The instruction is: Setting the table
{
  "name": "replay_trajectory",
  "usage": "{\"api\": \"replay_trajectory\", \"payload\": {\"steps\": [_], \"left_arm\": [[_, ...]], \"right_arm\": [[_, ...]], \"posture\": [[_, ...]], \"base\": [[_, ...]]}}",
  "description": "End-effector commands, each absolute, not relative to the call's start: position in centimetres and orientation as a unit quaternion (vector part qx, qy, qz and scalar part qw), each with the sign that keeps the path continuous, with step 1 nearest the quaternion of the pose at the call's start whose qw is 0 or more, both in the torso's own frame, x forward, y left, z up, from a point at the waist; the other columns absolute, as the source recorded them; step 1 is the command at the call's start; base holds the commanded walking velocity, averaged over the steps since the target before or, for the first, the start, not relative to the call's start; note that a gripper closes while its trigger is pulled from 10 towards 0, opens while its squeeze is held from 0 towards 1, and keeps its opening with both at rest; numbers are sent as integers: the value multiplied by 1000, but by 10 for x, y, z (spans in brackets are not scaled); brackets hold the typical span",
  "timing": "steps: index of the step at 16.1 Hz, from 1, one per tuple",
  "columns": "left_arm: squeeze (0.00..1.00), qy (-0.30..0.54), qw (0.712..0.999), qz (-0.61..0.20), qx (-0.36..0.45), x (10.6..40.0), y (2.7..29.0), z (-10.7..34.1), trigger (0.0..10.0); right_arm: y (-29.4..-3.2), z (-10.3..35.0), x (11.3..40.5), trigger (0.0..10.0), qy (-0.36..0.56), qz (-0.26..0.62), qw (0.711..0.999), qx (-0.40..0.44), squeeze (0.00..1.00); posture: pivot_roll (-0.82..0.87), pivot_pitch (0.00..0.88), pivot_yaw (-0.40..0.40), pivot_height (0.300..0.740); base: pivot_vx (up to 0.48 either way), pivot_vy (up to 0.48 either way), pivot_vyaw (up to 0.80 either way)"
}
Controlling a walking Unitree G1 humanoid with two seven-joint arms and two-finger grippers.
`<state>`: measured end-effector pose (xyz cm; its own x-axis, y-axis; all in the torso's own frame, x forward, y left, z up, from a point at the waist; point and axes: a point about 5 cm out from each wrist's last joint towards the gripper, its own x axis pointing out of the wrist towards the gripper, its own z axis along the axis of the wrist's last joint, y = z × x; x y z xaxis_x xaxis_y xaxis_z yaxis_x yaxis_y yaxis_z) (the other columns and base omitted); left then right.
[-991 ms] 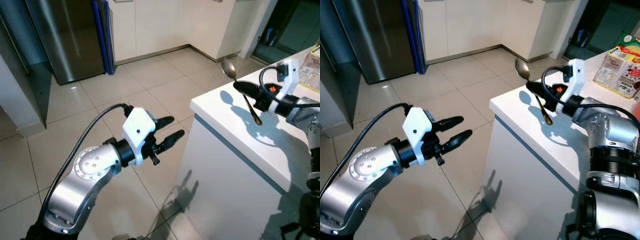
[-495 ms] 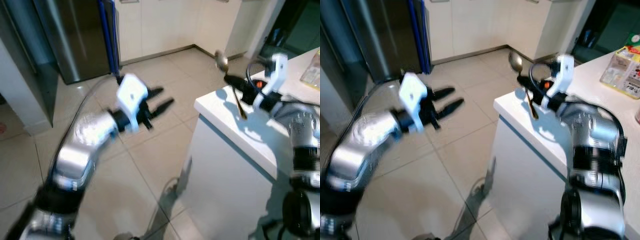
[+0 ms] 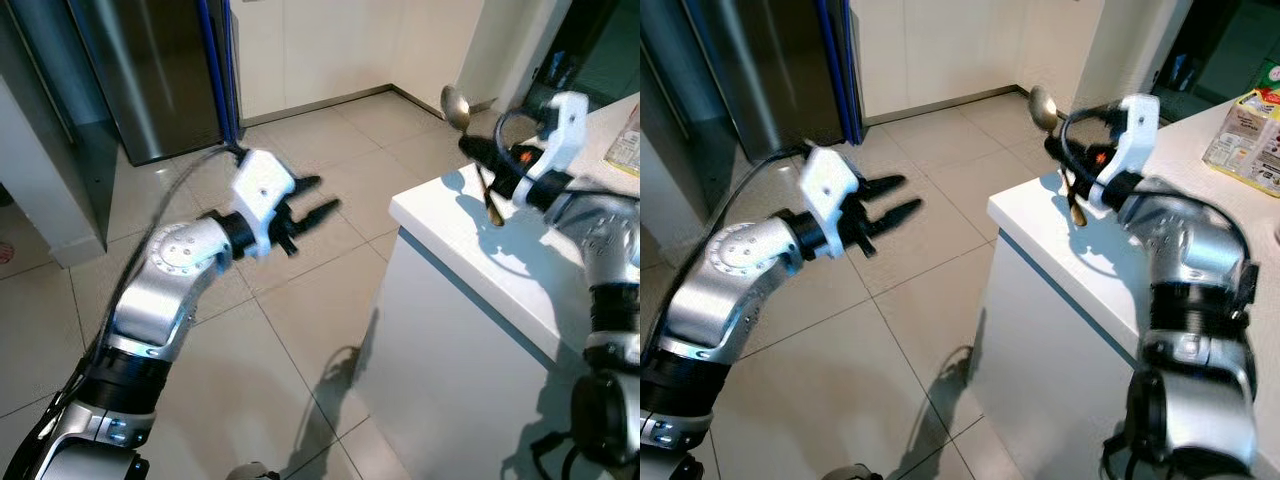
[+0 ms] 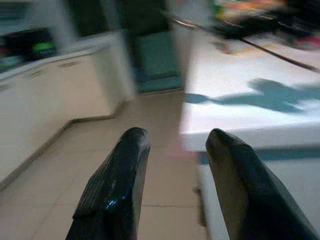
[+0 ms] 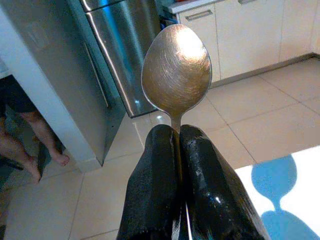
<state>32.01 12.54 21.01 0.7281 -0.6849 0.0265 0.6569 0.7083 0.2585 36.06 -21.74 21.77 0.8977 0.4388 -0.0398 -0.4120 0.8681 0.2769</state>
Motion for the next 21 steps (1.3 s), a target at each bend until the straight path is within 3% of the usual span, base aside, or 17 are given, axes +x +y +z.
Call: {"api": "replay_trajectory", "payload": {"steps": [1,3,7,11,15,18,19,20,21], "left_arm": [[0,-62,945,-301,111,325,136,219,10000],[0,-62,970,-206,109,329,147,221,10000],[0,-91,980,-150,92,308,145,215,10000],[0,-94,982,-118,113,273,148,208,10000],[0,-65,981,-131,126,266,147,184,10000],[0,-66,983,-126,116,256,148,190,10000],[0,-59,983,-131,110,252,146,189,10000],[0,-52,983,-140,108,250,143,188,10000],[0,-60,985,-123,101,253,143,189,10000]], "right_arm": [[-218,221,357,0,41,207,968,136,0],[-214,210,344,0,41,180,974,130,0],[-185,221,312,0,-14,193,978,81,0],[-181,220,271,0,-31,160,981,109,0],[-176,197,230,0,4,142,985,97,0],[-175,193,223,0,6,110,988,103,0],[-174,192,222,1451,5,94,990,107,0],[-172,193,224,10000,0,84,990,113,0],[-167,195,230,10000,-8,84,990,112,0]], "posture": [[113,0,-32,740],[103,0,-37,740],[68,0,-18,740],[49,0,0,740],[27,18,19,740],[48,18,13,740],[57,20,17,740],[57,20,17,740],[64,16,20,740]], "base": [[0,0,0],[0,0,0],[0,0,0],[0,0,0],[0,0,0],[0,0,0],[0,0,0],[0,0,0],[0,0,0]]}}
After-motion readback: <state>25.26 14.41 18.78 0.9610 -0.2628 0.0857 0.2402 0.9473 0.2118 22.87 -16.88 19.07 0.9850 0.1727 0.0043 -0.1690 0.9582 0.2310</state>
